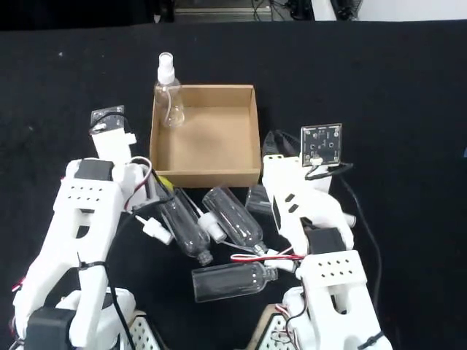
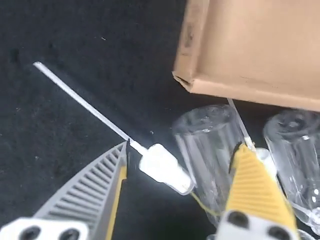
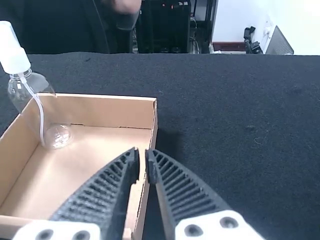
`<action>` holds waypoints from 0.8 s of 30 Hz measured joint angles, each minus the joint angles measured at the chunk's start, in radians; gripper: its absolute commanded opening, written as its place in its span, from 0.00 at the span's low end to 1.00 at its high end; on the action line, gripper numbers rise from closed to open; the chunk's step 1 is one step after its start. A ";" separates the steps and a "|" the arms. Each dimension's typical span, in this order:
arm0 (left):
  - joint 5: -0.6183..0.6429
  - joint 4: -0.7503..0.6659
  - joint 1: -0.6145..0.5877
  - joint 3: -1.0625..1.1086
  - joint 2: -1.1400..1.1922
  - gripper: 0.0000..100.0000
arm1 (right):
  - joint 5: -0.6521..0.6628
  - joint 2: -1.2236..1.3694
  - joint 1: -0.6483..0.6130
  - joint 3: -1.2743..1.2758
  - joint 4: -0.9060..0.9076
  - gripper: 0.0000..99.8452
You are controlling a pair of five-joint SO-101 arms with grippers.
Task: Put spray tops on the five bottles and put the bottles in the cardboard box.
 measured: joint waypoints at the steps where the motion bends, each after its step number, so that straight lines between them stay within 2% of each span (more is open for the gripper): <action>1: 0.000 -0.002 0.017 0.000 0.002 0.32 | 0.000 0.000 0.000 0.000 0.000 0.01; 8: 0.063 -0.164 0.051 0.091 0.043 0.32 | 0.000 0.000 0.000 0.000 0.000 0.01; 13: 0.072 -0.192 0.040 0.152 0.046 0.32 | 0.000 0.000 0.000 0.000 0.000 0.01; 18: 0.068 -0.190 -0.032 0.167 0.046 0.32 | 0.000 0.000 0.000 0.000 0.000 0.01; 24: -0.089 -0.117 -0.130 0.150 0.046 0.32 | 0.000 0.000 0.000 0.000 0.000 0.01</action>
